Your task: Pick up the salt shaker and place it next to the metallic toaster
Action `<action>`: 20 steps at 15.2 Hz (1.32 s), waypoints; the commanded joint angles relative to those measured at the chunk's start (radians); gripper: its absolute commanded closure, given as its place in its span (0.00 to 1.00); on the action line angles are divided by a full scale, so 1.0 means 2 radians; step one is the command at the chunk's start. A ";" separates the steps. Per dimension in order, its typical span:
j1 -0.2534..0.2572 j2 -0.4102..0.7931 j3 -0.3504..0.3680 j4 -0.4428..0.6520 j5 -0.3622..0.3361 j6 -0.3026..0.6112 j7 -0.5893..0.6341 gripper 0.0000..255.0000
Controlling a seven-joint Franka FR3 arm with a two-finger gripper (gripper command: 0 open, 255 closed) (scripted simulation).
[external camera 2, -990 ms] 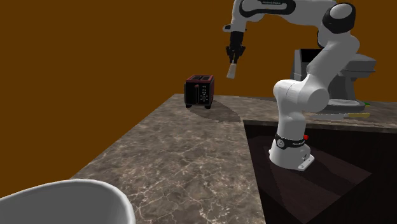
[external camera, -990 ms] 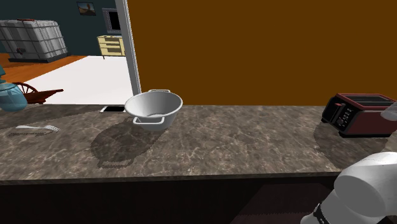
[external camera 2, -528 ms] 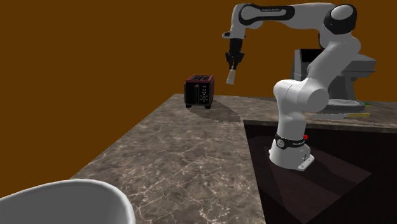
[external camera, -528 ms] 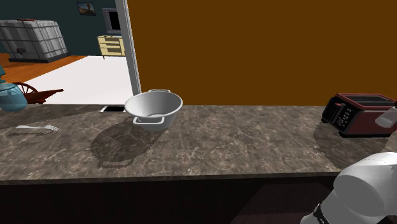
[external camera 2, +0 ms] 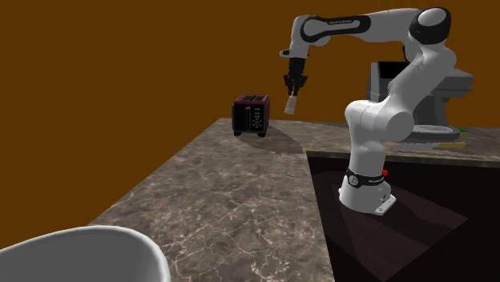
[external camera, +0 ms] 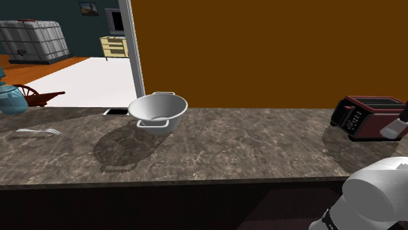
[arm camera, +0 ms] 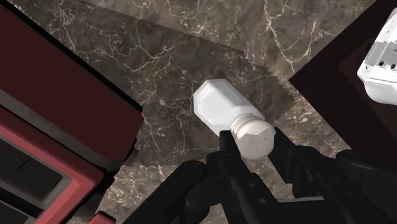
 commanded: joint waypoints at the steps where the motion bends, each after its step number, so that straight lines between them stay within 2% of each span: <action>1: -0.002 -0.002 -0.006 -0.015 -0.005 0.014 0.002 1.00; 20: 0.002 0.001 -0.084 -0.111 -0.056 0.129 0.010 1.00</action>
